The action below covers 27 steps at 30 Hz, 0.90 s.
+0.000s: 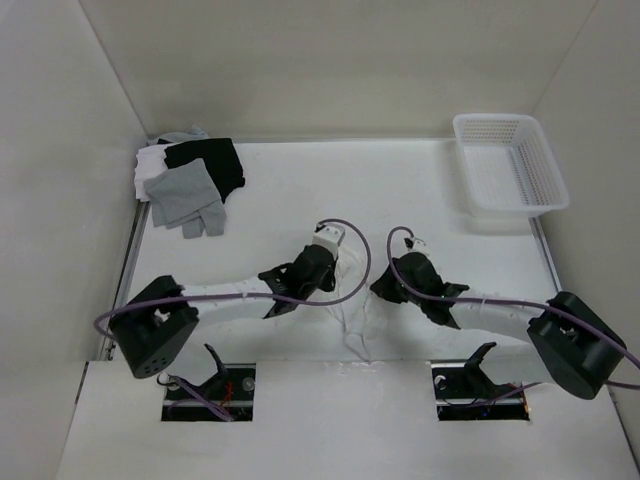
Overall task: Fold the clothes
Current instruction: Flatten the tank top out
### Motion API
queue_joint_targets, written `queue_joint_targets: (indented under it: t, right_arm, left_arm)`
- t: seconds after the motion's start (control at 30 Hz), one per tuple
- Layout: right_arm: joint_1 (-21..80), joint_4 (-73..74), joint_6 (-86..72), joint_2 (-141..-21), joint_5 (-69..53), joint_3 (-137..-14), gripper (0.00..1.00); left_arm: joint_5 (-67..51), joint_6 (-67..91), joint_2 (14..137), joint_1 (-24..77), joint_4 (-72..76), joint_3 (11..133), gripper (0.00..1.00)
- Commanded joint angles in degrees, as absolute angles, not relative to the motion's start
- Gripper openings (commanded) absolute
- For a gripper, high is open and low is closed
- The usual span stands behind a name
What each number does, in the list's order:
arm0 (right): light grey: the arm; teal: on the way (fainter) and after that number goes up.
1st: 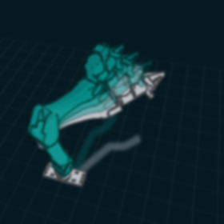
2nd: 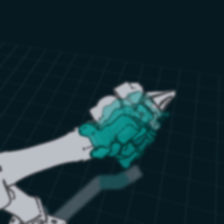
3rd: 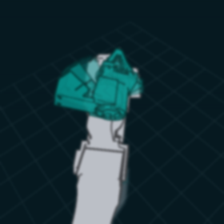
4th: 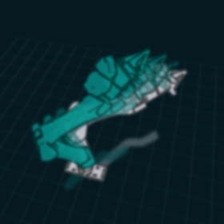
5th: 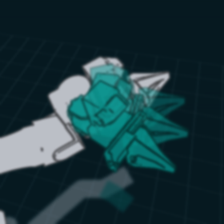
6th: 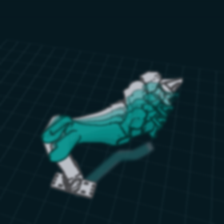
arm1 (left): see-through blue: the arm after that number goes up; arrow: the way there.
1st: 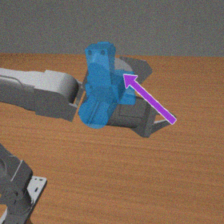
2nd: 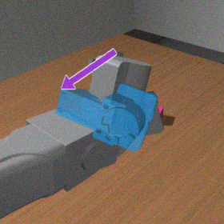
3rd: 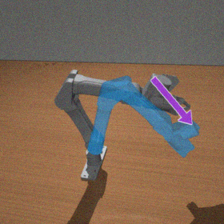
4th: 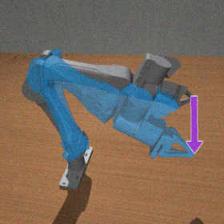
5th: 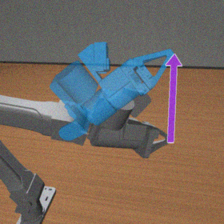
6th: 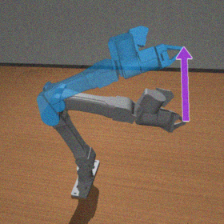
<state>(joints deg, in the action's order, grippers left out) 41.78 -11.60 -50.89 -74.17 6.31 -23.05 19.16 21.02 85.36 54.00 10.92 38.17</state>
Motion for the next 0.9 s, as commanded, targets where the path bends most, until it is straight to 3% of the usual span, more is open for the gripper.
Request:
queue_joint_targets:
  t: [0.0,0.1,0.27,0.37,0.4,0.47,0.53,0.63,0.77,0.87]
  right_arm:
    - [38.5,-12.9,-48.1,-70.7,6.2,-26.2,0.1]
    - [34.8,-10.8,-45.4,-73.4,5.3,-32.3,0.1]
    - [25.5,-8.1,-40.0,-90.6,3.2,-55.1,0.1]
    - [22.3,-4.8,-39.5,-100.6,4.1,-72.7,0.24]
    - [22.3,-3.9,-39.3,-101.8,4.2,-76.0,0.33]
    - [22.5,-1.8,-38.2,-101.5,4.4,-78.7,0.54]
    - [25.7,-1.8,-36.1,-98.2,4.2,-74.9,0.6]
    - [31.8,-4.6,-34.7,-89.8,4.9,-61.4,0.5]
    - [35.9,-5.3,-38.9,-79.6,9.3,-45.0,0.13]
    - [36.1,-4.2,-42.3,-75.1,9.8,-37.5,0.14]
  left_arm:
    - [20.8,22.1,71.3,52.0,9.8,36.0,0.02]
    - [20.8,24.0,64.9,49.4,7.2,34.1,0.02]
    - [19.7,31.8,53.3,41.5,4.2,29.0,0.02]
    - [17.0,37.0,46.6,34.7,1.2,26.0,0.02]
    - [15.8,38.3,44.8,32.5,0.5,25.1,0.02]
    - [12.5,40.7,41.9,28.7,-0.6,22.8,0.02]
    - [9.6,43.1,39.2,25.8,-1.4,19.8,0.02]
    - [4.1,46.7,35.0,22.2,-0.2,12.5,0.02]
    - [-0.3,51.1,31.3,19.5,3.9,5.6,0.03]
    - [0.0,52.9,32.1,19.3,5.7,4.5,0.03]
